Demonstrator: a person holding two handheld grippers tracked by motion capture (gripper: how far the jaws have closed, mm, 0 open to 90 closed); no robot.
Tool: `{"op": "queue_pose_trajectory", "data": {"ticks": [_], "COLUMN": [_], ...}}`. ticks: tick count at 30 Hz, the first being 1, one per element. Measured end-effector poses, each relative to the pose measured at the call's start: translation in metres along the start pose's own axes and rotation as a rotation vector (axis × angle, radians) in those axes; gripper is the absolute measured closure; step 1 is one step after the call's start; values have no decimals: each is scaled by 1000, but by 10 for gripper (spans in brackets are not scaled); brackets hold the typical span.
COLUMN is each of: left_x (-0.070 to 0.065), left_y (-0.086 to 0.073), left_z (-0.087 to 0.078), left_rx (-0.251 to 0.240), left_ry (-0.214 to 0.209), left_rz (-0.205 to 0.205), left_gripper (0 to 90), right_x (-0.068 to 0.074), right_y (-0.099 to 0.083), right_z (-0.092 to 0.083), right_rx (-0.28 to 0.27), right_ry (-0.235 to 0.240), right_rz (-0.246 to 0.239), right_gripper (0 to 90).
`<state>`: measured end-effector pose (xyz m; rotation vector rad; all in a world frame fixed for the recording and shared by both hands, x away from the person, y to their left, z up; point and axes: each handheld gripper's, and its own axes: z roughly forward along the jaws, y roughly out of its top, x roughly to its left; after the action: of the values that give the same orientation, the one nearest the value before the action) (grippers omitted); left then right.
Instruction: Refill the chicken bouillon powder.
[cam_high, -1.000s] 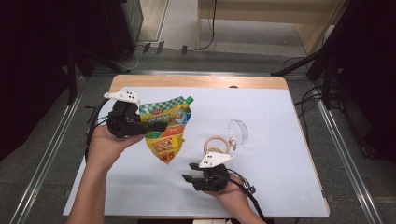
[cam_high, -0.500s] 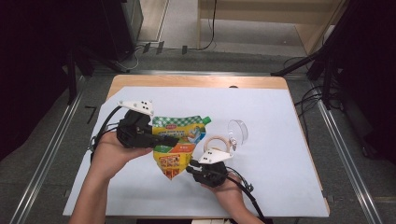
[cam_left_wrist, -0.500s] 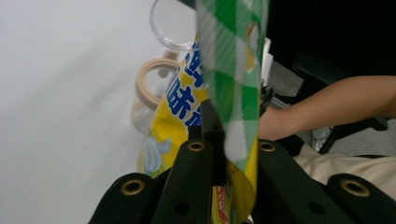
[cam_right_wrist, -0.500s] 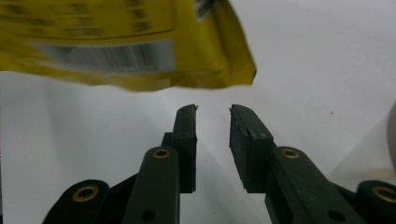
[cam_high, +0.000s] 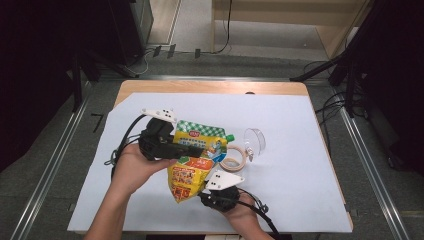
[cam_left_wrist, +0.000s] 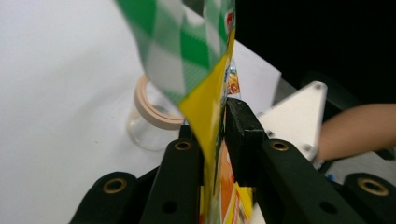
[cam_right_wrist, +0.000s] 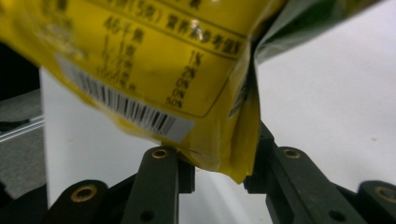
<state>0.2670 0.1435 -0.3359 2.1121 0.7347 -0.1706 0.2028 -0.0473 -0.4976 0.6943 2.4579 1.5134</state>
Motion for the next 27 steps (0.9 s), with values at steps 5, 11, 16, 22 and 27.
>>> {"op": "queue_pose_trajectory", "data": {"ticks": [5, 11, 16, 22, 27], "left_x": [-4, -4, -5, -5, -2], "left_y": [1, 0, 0, 1, 1], "left_z": [13, 21, 28, 34, 42], "left_rx": [-19, -6, 27, 57, 82], "left_ry": [55, 83, 111, 117, 95], "left_rz": [7, -13, -26, -46, -104], "left_gripper": [804, 776, 768, 733, 667], "right_x": [6, 13, 20, 25, 24], "right_y": [3, 7, 10, 13, 17], "right_z": [-1, -2, -3, -3, -3], "right_rx": [7, 3, -3, -3, 1], "right_ry": [42, 72, 97, 122, 153], "right_rz": [16, -3, -12, -13, 5], "right_gripper": [751, 759, 747, 731, 713]}}
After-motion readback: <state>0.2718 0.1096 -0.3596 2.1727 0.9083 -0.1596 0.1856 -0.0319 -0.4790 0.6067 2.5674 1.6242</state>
